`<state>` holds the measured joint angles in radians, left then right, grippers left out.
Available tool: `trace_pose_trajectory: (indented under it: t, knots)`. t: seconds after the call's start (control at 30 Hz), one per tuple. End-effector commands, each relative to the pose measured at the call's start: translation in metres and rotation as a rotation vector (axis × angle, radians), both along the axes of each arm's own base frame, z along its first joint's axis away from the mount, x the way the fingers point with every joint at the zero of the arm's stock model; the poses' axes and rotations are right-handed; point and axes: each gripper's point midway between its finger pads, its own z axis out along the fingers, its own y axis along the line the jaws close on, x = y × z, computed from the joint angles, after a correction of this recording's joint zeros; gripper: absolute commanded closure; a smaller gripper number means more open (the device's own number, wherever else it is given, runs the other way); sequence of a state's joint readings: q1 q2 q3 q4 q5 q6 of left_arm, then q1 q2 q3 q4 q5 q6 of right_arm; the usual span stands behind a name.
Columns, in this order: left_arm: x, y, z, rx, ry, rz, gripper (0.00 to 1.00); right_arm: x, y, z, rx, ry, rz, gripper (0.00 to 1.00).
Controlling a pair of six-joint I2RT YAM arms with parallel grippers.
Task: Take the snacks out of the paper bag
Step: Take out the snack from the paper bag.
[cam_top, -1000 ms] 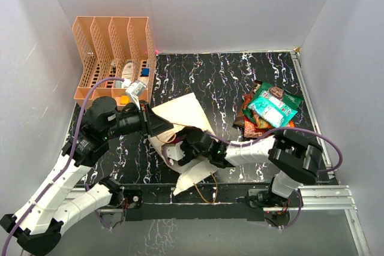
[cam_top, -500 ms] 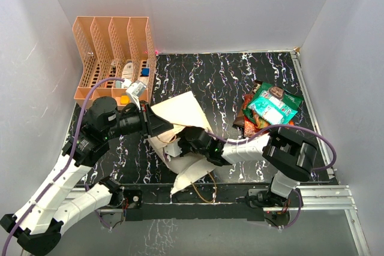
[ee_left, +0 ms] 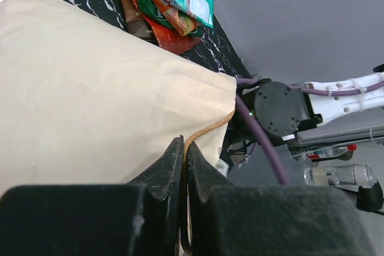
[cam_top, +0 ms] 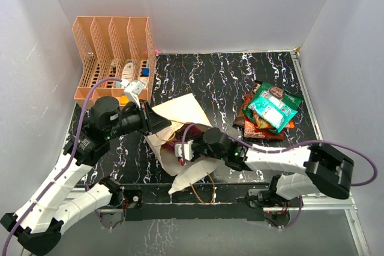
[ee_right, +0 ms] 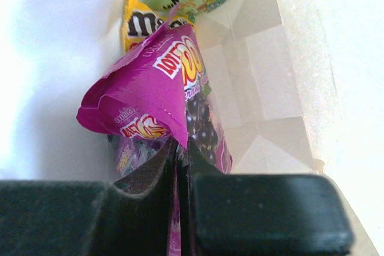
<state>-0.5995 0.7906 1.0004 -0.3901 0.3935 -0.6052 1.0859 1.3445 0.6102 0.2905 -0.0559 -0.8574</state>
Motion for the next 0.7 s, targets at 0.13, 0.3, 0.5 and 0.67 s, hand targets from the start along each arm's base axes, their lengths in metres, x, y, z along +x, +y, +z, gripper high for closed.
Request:
trace_pose_trajectory:
  t: [0.13, 0.3, 0.5, 0.67]
  knots:
    - [0.012, 0.004, -0.011, 0.030, 0.023, 0.068, 1.00, -0.045, 0.000, 0.084, 0.257, 0.024, 0.110, 0.93]
    - [0.013, 0.007, -0.016, 0.049, 0.025, 0.078, 1.00, -0.073, -0.015, 0.144, 0.421, 0.051, 0.164, 0.93]
    - [0.010, 0.020, -0.026, 0.133, -0.054, 0.070, 1.00, -0.098, -0.046, 0.234, 0.641, 0.037, 0.222, 0.93]
    - [0.005, 0.025, -0.031, 0.167, -0.093, 0.048, 1.00, -0.114, -0.066, 0.299, 0.772, -0.013, 0.284, 0.93]
